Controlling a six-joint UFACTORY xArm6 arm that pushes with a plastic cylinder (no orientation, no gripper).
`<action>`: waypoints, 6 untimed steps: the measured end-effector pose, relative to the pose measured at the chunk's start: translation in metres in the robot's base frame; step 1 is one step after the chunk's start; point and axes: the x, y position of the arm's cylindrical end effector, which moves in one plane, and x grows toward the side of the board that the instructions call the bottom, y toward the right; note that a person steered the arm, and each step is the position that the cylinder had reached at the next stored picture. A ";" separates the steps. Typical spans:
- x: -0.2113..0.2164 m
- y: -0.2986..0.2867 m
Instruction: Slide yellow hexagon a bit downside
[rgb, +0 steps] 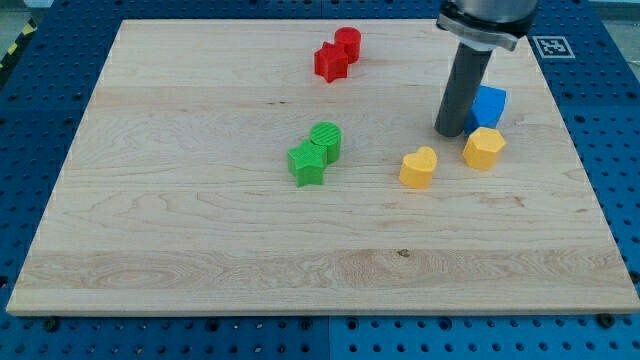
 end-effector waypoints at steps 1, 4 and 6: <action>-0.003 0.016; 0.011 0.042; 0.051 -0.013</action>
